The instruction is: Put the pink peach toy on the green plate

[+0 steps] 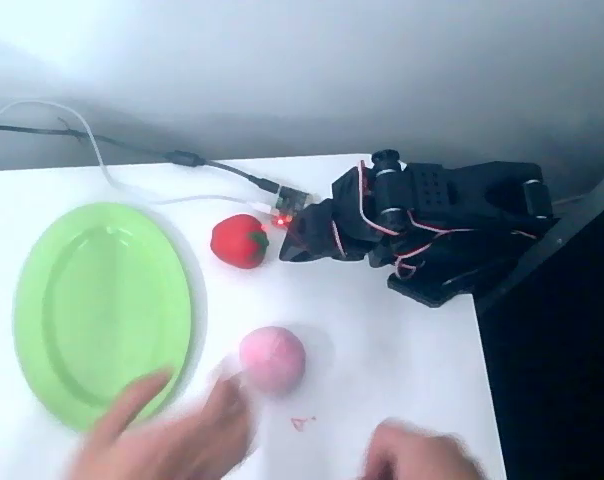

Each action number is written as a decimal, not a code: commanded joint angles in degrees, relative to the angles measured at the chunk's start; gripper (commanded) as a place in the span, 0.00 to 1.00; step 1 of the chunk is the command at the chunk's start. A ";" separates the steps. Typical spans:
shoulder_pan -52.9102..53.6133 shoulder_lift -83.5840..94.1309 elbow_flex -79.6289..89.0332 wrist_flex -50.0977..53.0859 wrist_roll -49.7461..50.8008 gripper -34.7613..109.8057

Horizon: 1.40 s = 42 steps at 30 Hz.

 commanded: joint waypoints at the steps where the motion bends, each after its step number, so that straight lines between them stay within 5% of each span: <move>1: -0.44 1.23 2.99 0.79 0.18 0.24; 42: -2.55 1.05 -5.45 4.04 -3.60 0.29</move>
